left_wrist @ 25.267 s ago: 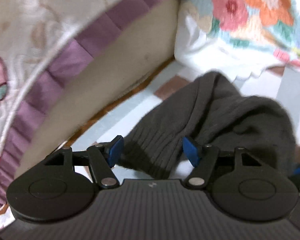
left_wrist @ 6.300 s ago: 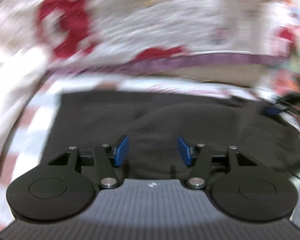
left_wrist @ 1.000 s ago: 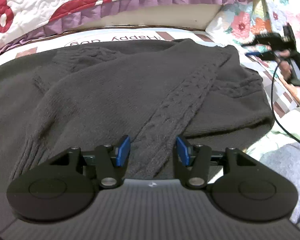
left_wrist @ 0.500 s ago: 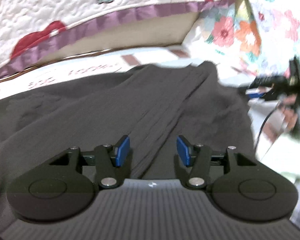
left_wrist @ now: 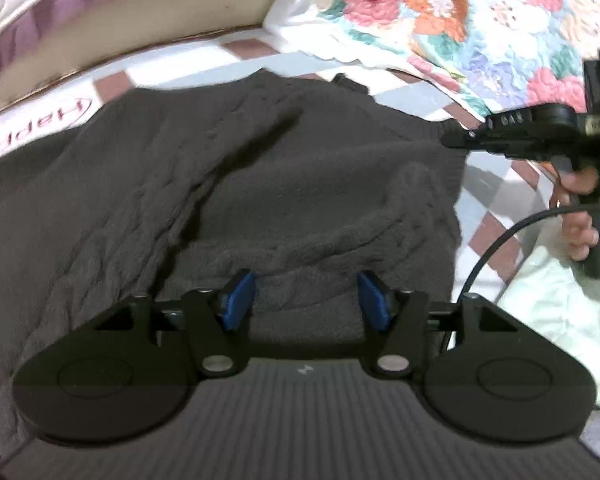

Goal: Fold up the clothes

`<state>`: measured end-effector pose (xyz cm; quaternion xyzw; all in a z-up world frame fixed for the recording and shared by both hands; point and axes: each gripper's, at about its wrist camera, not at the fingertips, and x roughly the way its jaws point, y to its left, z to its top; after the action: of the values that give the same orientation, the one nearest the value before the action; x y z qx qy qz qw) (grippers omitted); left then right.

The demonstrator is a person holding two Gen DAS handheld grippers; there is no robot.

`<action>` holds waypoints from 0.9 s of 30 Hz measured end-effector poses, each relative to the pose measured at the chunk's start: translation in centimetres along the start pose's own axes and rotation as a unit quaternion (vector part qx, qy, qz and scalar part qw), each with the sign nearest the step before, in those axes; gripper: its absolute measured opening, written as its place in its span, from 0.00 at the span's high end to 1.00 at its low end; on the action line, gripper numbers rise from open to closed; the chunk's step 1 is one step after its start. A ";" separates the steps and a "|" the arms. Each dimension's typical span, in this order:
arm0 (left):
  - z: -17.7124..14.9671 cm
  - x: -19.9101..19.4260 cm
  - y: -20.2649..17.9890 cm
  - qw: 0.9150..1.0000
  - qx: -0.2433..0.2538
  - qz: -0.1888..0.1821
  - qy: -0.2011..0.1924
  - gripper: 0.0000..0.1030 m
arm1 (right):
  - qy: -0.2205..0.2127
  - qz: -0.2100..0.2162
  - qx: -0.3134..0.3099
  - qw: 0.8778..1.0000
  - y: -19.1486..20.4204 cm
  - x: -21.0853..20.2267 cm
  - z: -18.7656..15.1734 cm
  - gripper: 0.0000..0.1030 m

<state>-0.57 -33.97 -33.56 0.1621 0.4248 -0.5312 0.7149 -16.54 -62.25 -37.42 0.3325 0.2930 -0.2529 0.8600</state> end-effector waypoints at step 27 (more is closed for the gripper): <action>-5.4 -21.3 16.6 0.961 -0.213 0.129 -0.121 0.42 | 0.071 0.333 -0.196 0.920 31.1 -6.2 0.3 0.91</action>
<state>10.41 -10.65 -23.76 -0.0061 0.4135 -0.3477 0.8415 -1.21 -40.70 -19.87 0.2532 0.2694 0.1352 0.9192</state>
